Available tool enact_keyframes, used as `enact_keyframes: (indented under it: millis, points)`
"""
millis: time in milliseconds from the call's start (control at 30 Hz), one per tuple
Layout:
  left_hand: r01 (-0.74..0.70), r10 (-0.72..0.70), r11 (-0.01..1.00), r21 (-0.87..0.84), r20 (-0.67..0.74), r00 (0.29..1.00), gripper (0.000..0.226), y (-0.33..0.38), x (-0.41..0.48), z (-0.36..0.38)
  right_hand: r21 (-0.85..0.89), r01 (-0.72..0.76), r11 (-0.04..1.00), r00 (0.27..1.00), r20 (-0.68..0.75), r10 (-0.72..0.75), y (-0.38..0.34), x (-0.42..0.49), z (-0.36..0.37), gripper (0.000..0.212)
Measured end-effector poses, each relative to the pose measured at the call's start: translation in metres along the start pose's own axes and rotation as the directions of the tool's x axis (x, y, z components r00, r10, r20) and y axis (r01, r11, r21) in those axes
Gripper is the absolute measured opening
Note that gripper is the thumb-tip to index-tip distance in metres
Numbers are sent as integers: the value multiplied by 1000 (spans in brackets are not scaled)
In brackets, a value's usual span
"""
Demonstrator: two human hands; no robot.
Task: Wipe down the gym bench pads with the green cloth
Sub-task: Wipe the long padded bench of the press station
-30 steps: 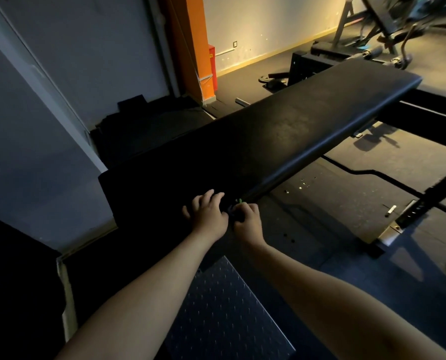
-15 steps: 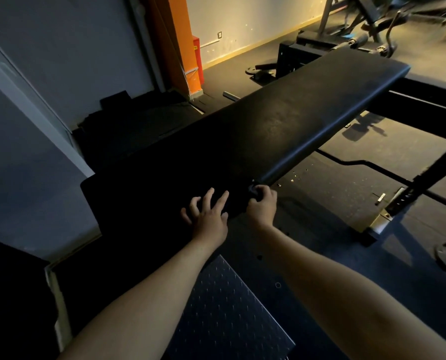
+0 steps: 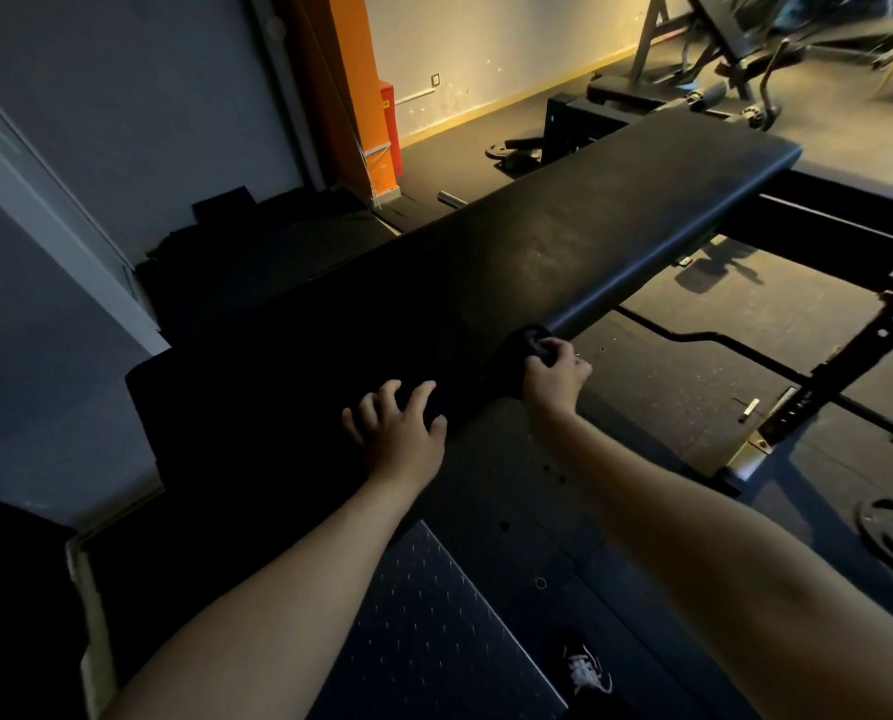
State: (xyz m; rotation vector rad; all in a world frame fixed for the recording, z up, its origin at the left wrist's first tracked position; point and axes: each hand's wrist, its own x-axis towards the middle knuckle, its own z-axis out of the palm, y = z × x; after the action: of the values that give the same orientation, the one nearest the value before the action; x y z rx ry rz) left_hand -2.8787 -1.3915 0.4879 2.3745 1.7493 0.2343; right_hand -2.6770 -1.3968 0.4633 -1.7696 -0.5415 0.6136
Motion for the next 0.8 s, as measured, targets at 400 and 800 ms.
enact_keyframes:
  millis: [400,800]
  points:
    - [54,-54,997,49,13,998,57,32,23,18,-3,105,994,975,198,-102,14,-66,32,19]
    - [-8,7,1000,16,66,998,56,53,27,20,-112,37,993,999,41,-33,-11,98,-45,38]
